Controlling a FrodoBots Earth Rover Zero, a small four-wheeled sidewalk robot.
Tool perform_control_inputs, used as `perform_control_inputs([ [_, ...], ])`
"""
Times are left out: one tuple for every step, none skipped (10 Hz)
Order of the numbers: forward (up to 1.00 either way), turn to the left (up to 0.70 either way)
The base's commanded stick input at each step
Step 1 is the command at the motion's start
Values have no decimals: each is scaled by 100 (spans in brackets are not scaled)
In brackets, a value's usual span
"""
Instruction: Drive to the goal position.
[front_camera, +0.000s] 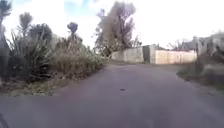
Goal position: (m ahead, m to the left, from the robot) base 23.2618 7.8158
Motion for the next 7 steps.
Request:
perform_control_inputs([
  [85, -34],
  [85, -34],
  [85, -34],
  [85, -34],
  [85, -34],
  [85, 0],
  [85, 0],
])
